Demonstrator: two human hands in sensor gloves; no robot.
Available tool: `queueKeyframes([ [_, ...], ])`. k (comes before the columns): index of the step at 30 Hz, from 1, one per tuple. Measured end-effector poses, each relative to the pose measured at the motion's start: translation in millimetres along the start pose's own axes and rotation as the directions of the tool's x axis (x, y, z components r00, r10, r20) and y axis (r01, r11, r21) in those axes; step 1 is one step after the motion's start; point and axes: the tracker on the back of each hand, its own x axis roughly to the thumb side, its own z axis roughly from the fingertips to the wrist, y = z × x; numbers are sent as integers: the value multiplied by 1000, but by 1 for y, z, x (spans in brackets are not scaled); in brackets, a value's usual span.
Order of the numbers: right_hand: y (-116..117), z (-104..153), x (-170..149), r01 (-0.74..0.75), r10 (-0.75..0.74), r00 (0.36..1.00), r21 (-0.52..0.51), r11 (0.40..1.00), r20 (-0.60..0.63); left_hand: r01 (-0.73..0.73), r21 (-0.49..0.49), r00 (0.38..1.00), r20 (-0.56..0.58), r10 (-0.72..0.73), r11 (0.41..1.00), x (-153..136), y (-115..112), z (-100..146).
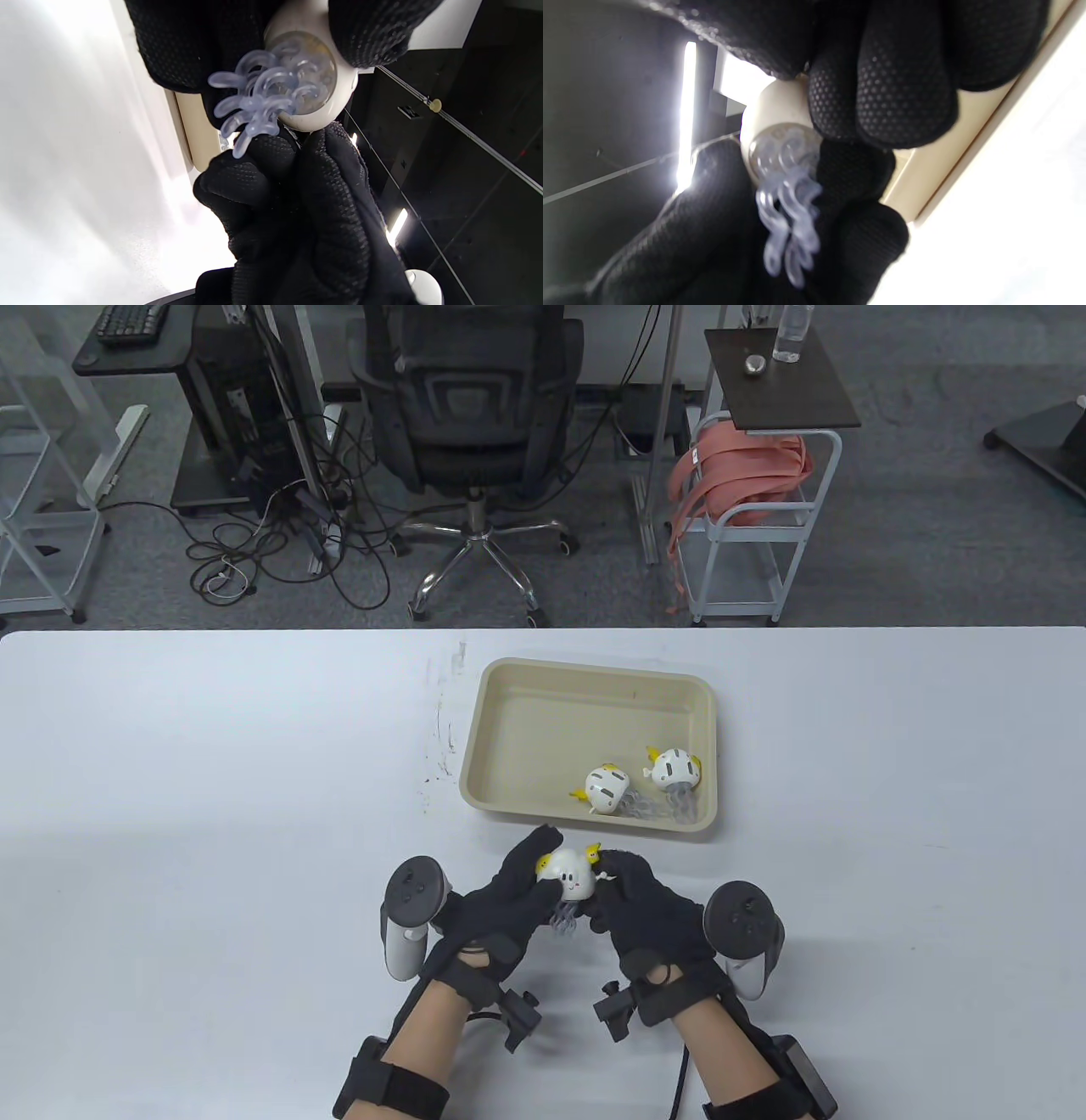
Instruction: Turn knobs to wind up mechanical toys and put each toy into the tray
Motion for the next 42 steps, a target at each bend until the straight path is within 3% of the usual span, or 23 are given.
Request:
queueKeyframes([
  [7, -1, 1, 7, -106, 107, 991, -24, 994, 75, -36, -22, 999, -6, 36, 999, -1, -1, -1],
  [12, -2, 4, 15, -246, 257, 950, -86, 966, 175, -99, -39, 995, -20, 98, 994, -2, -4, -1],
  [17, -3, 4, 15, -282, 299, 938, -114, 953, 176, -128, -58, 991, -36, 126, 990, -5, -6, -2],
  [19, -5, 3, 13, -245, 263, 952, -127, 961, 158, -124, -65, 992, -34, 122, 990, -4, -7, -2],
  [23, -11, 1, 0, -66, 66, 998, -89, 994, -6, -54, -81, 999, -5, 54, 995, 0, -9, -3],
  [29, -13, -1, -13, 128, -136, 979, -62, 990, -149, 20, -97, 999, 45, -16, 995, 6, -9, -3],
  [42, -11, 0, -18, 211, -222, 957, -73, 975, -189, 68, -99, 995, 86, -59, 993, 8, -8, -3],
])
